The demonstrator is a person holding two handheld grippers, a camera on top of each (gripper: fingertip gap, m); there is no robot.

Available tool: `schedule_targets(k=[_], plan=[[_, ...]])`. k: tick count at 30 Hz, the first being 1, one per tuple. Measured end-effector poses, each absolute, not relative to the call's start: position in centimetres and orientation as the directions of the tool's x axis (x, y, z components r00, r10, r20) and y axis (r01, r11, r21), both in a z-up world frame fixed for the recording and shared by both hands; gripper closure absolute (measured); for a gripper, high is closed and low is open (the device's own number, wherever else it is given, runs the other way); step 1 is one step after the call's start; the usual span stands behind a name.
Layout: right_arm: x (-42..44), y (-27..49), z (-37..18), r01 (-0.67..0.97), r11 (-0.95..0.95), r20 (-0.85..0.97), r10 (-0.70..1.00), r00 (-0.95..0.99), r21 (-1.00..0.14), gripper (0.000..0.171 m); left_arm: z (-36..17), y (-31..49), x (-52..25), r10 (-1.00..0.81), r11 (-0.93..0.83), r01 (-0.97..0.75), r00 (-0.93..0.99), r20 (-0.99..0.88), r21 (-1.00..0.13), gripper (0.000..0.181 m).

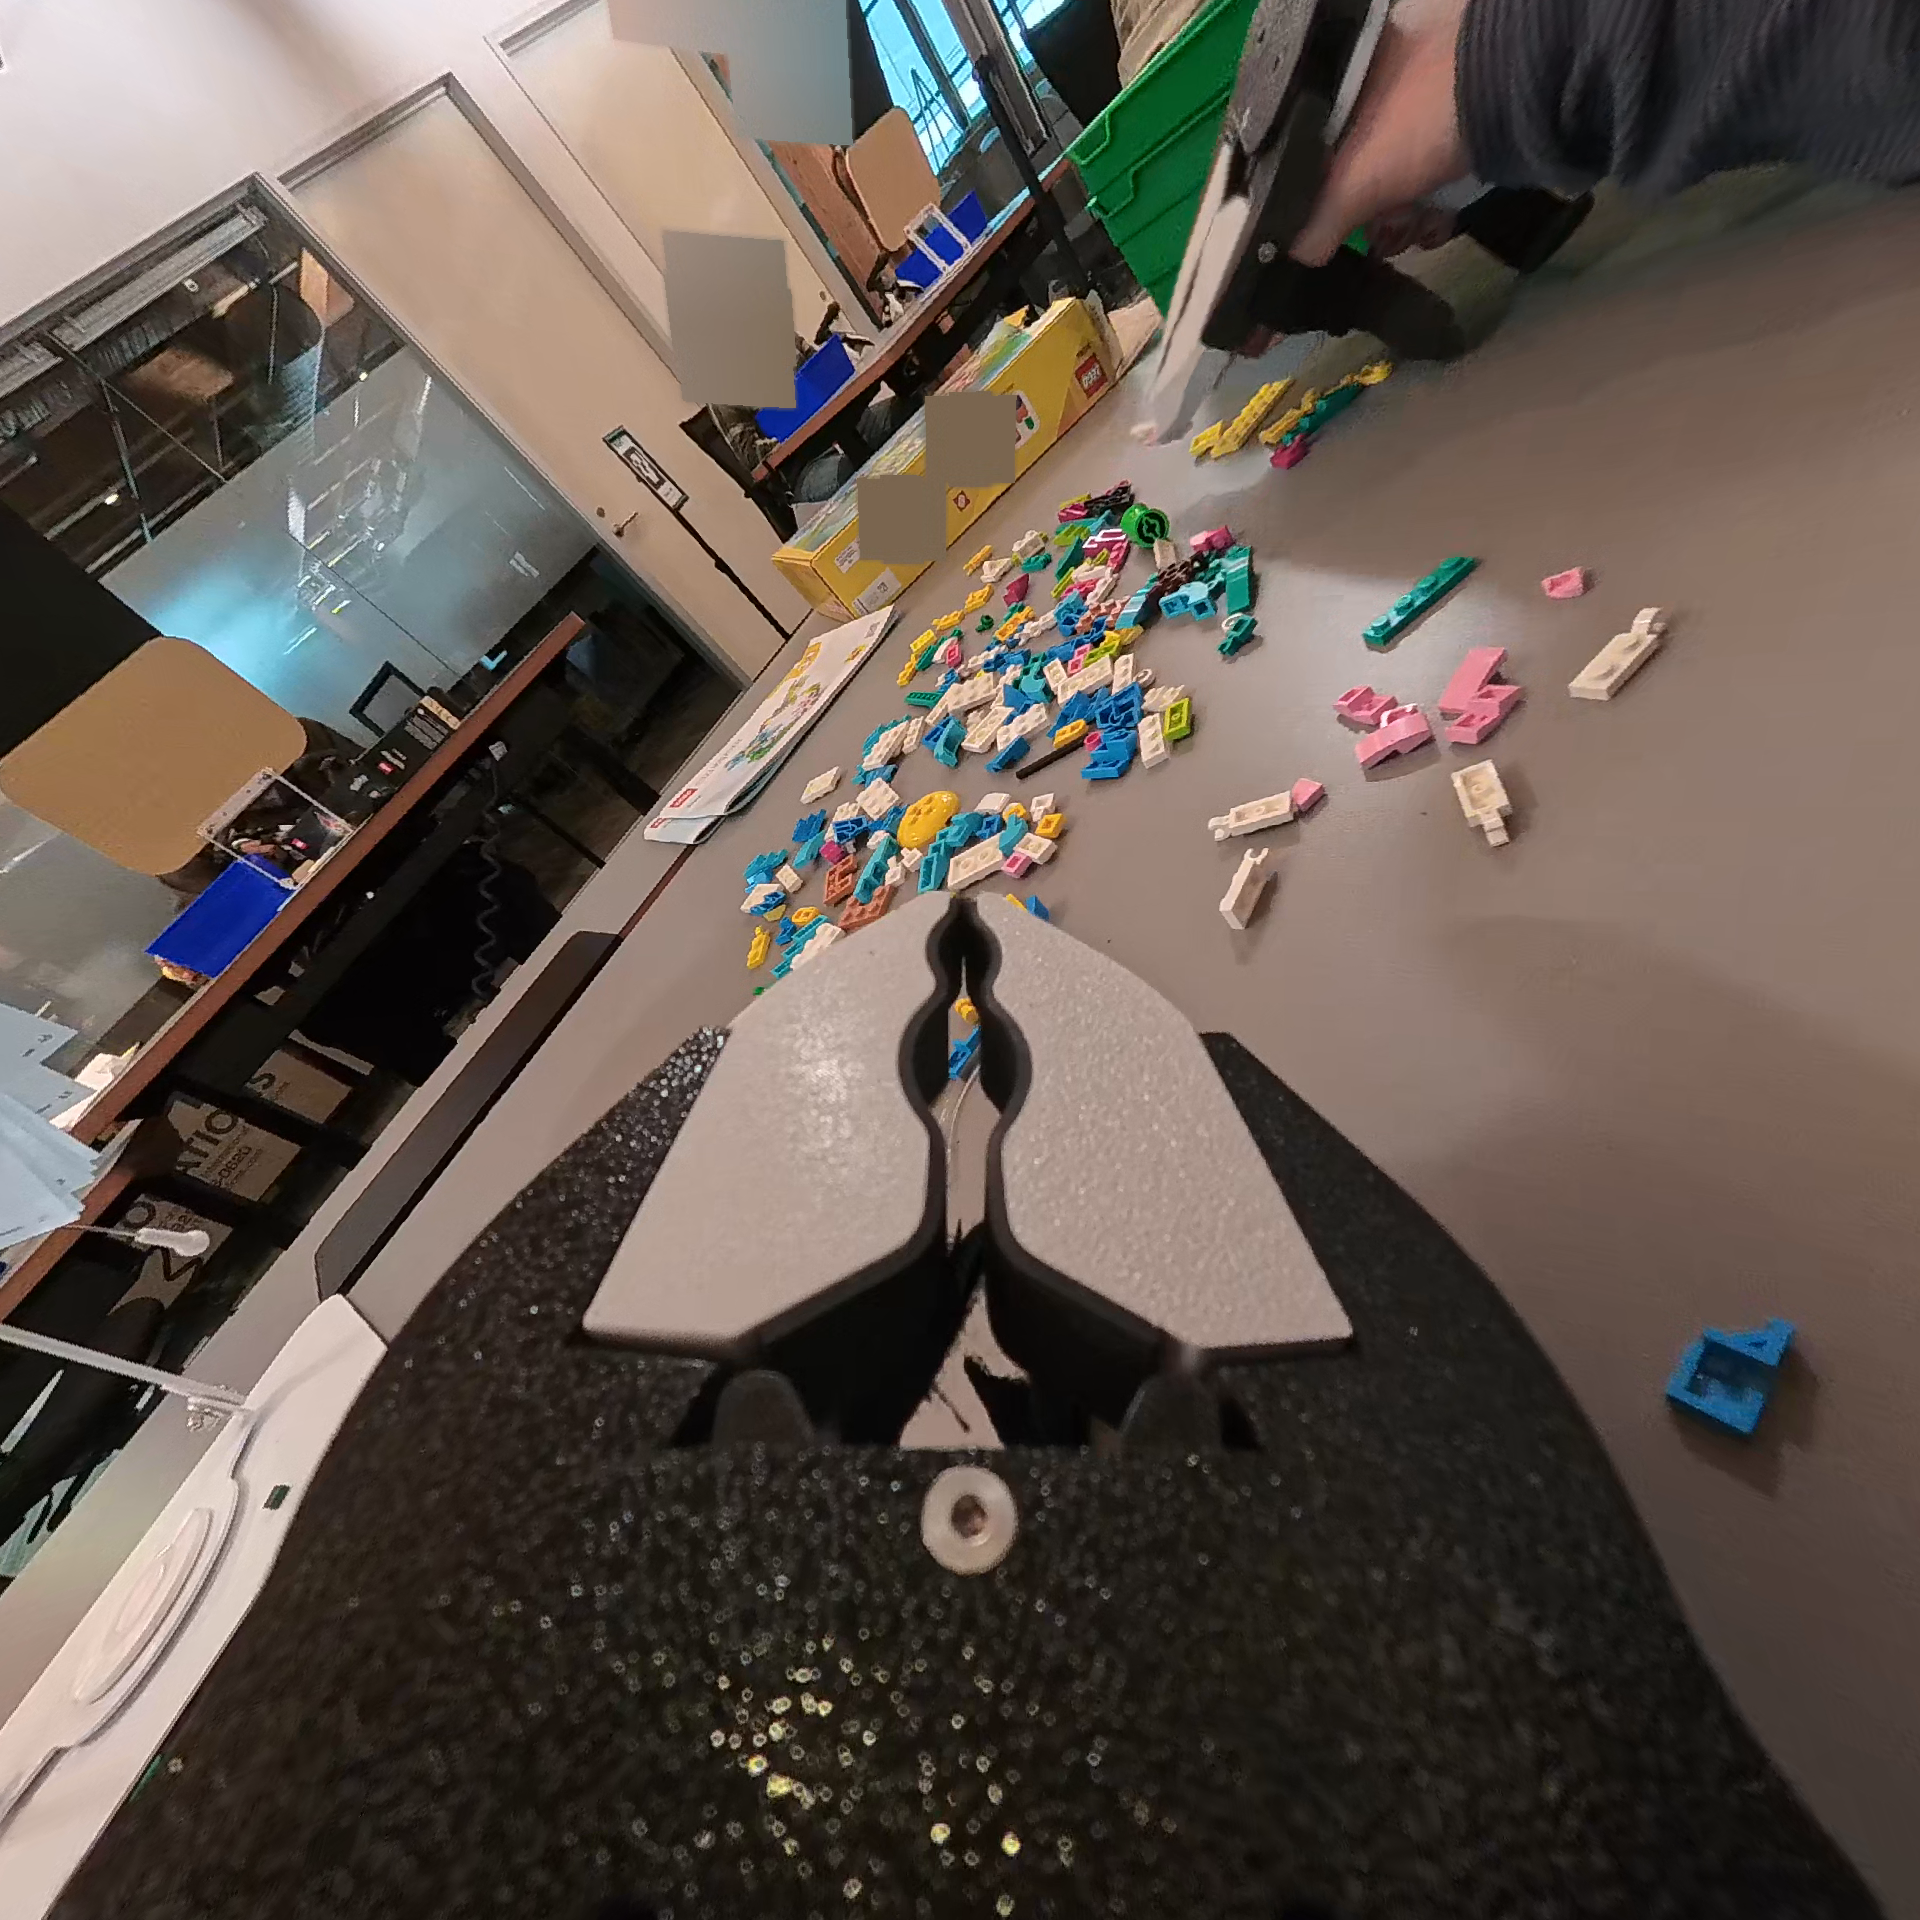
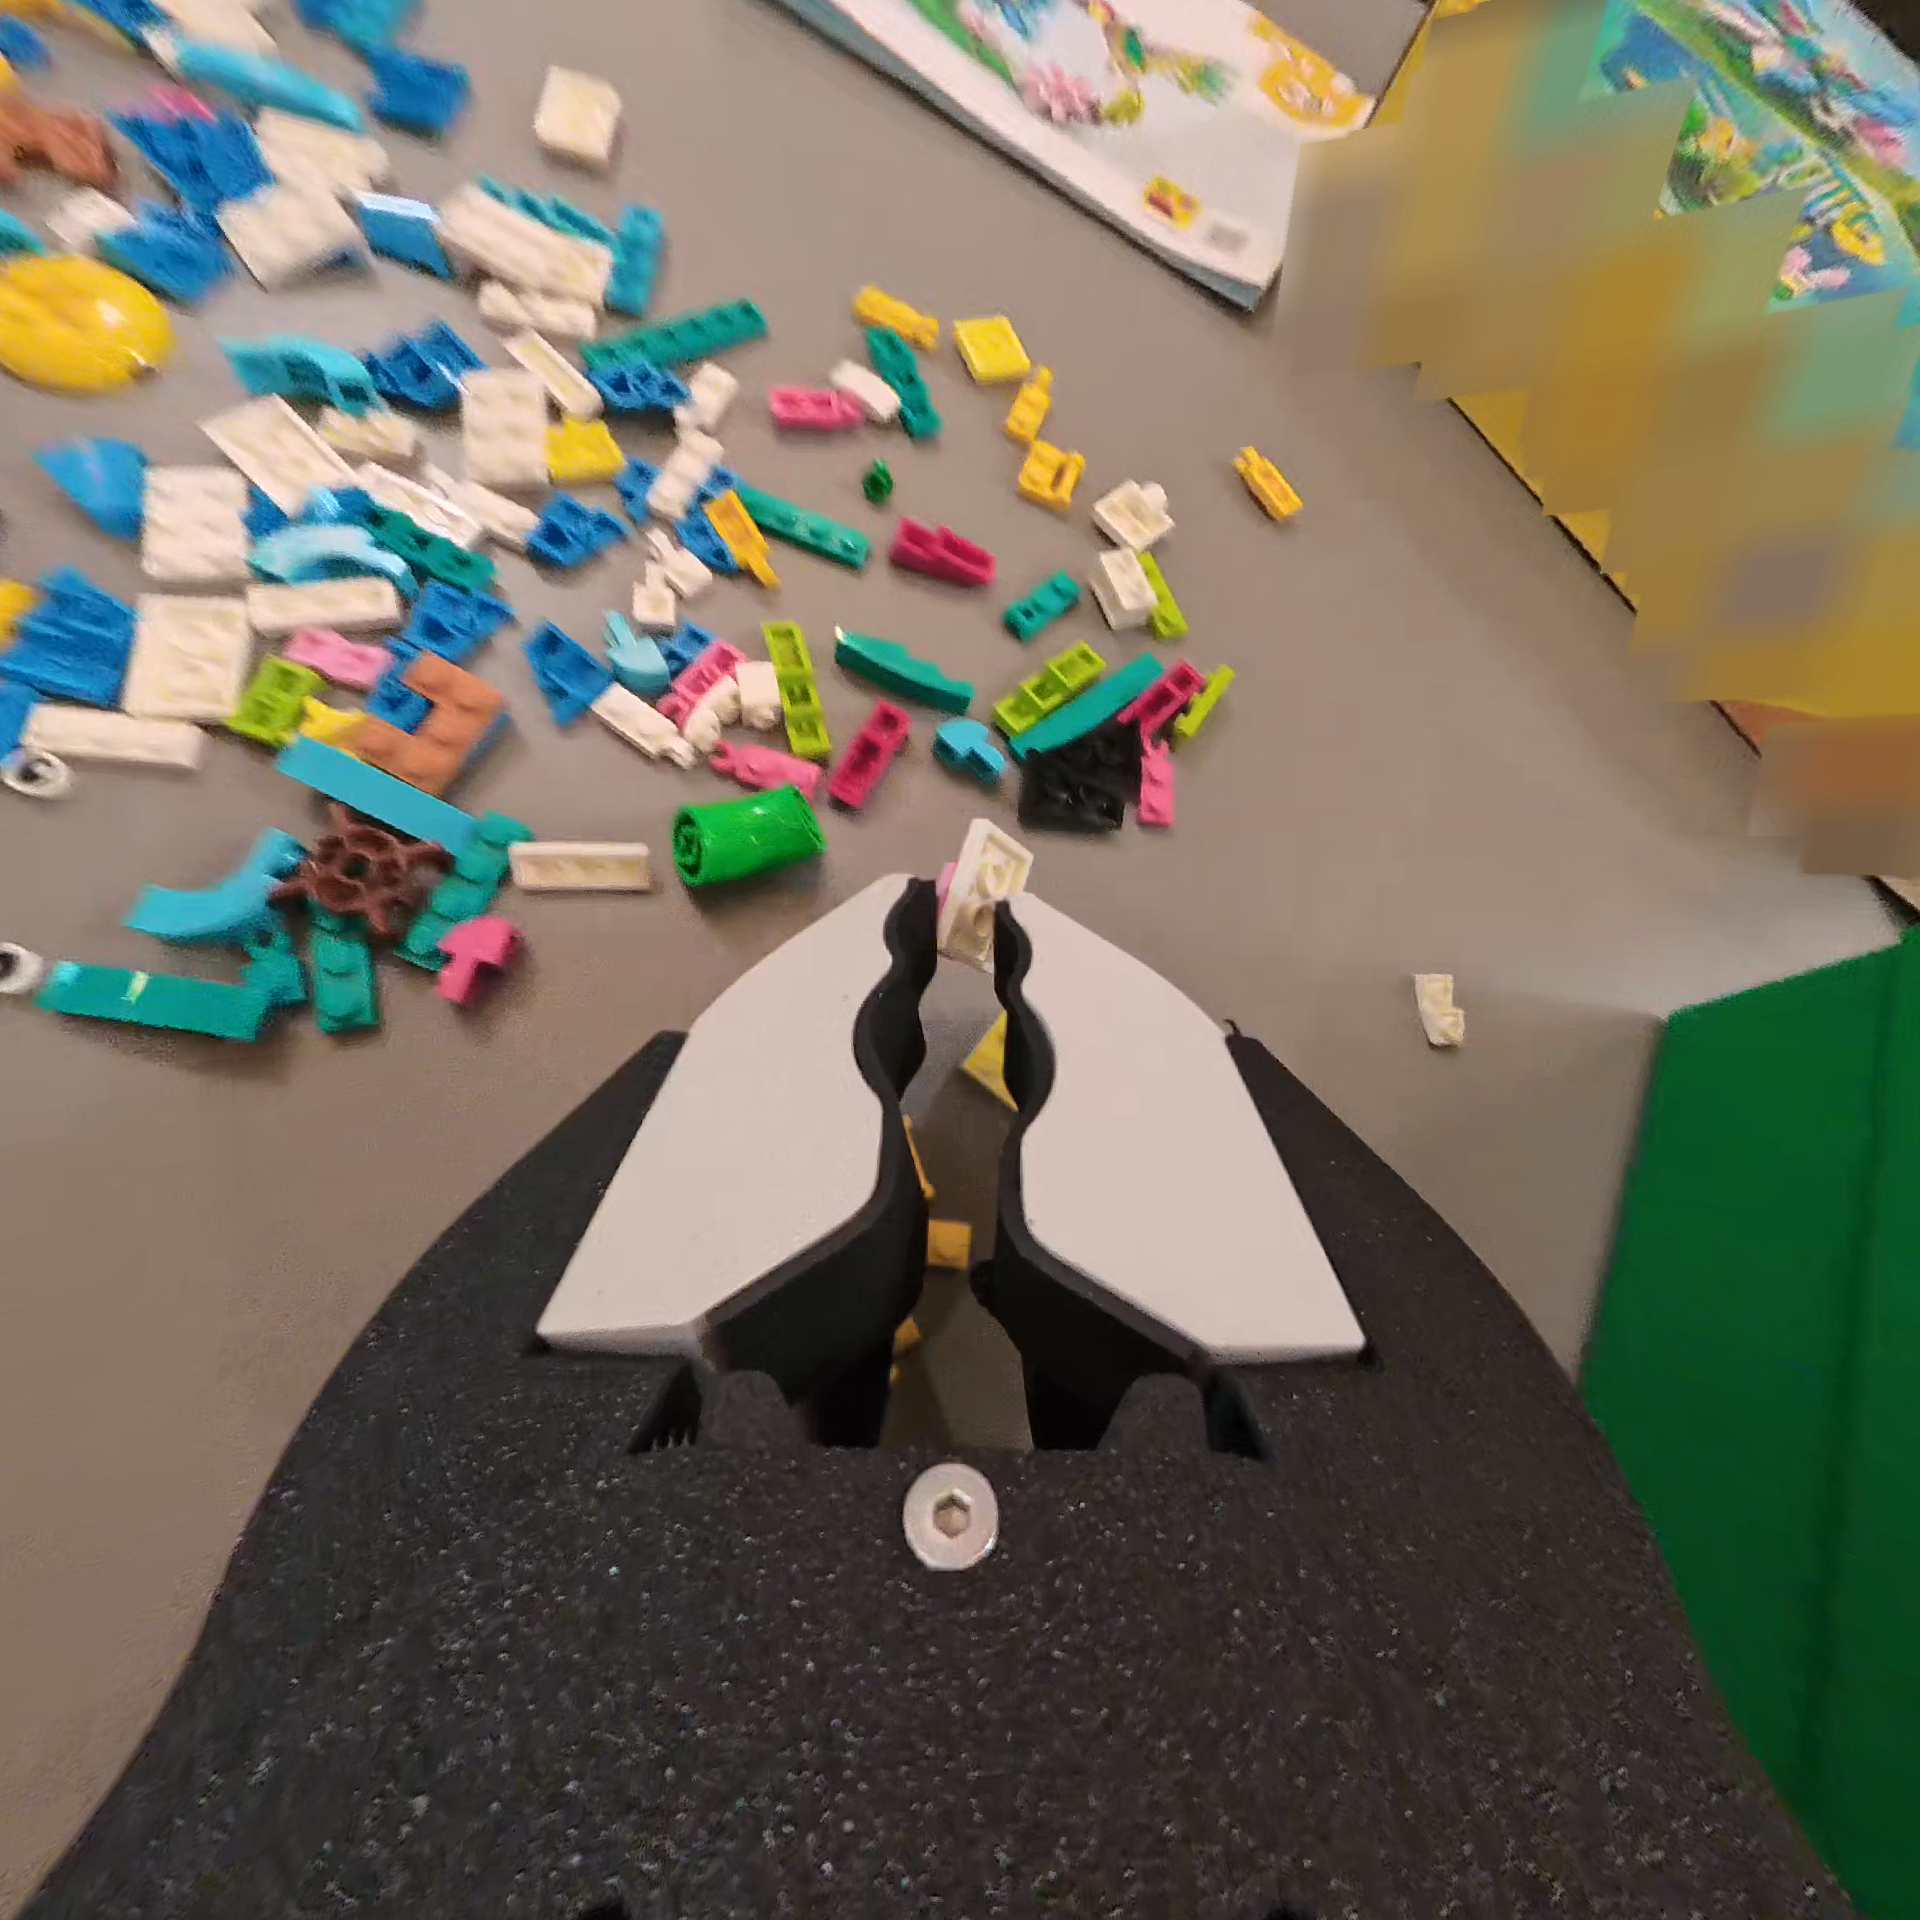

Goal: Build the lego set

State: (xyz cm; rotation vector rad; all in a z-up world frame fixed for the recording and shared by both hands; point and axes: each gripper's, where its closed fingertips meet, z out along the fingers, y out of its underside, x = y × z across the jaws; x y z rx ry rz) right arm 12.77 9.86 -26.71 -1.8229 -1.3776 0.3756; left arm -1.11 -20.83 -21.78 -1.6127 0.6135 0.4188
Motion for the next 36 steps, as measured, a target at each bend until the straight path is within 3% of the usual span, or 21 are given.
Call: schedule_targets(k=[9, 16, 21, 36], plan=[[12.3, 9.1, -27.1, 0.689, -0.048, 0.239, 0.919, 0.315, -0.723, 0.157, -21.9, -20.8, -1.1, -0.149, -0.062, -0.609, 0.789, -0.596, -0.79, 0.181], [13.5, 11.5, -23.7, 0.572, -0.021, 0.313, 0.82, 0.479, -0.82, 0.155, -21.9, -20.8, -1.1, -0.149, -0.061, -0.609, 0.789, -0.596, -0.791, 0.181], [12.8, 10.9, -22.8, 0.515, 0.017, 0.291, 0.84, 0.457, -0.857, 0.157, -21.9, -20.8, -1.1, -0.149, -0.061, -0.61, 0.788, -0.597, -0.79, 0.181], [8.3, 7.3, -23.6, 0.597, 0.305, 0.538, 0.802, 0.259, -0.742, 0.162, -21.9, -20.8, -1.1, -0.148, -0.061, -0.612, 0.787, -0.599, -0.789, 0.181]])
